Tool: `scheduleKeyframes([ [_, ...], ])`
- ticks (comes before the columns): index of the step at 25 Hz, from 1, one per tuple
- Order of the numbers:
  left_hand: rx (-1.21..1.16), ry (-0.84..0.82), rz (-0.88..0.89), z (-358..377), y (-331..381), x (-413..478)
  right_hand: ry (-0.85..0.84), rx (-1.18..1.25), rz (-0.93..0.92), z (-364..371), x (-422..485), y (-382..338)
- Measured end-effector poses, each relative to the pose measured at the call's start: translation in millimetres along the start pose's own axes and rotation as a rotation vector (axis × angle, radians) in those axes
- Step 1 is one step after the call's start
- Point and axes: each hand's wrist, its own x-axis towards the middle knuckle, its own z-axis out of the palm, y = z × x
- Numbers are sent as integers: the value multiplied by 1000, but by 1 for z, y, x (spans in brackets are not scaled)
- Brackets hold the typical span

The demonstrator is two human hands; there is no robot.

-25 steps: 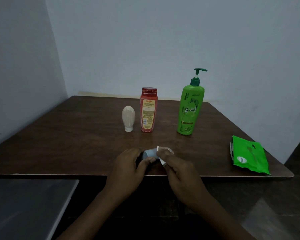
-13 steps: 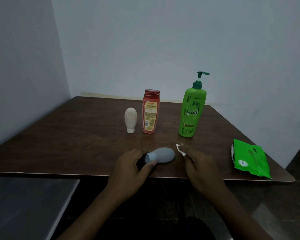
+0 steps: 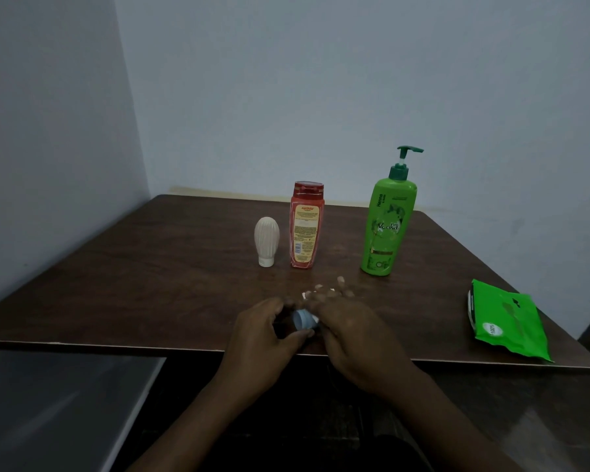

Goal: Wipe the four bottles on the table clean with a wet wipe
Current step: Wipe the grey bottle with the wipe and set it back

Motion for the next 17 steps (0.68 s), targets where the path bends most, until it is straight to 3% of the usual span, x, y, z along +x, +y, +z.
scheduleKeyframes([
  [6,21,2,-23,0,-3,-1,35,-27,232,1,1,31],
  [11,-24,6,-41,0,1,-1,-35,-23,-17,3,2,1],
  [17,10,-2,-4,-2,-3,-1,18,45,179,3,2,30],
])
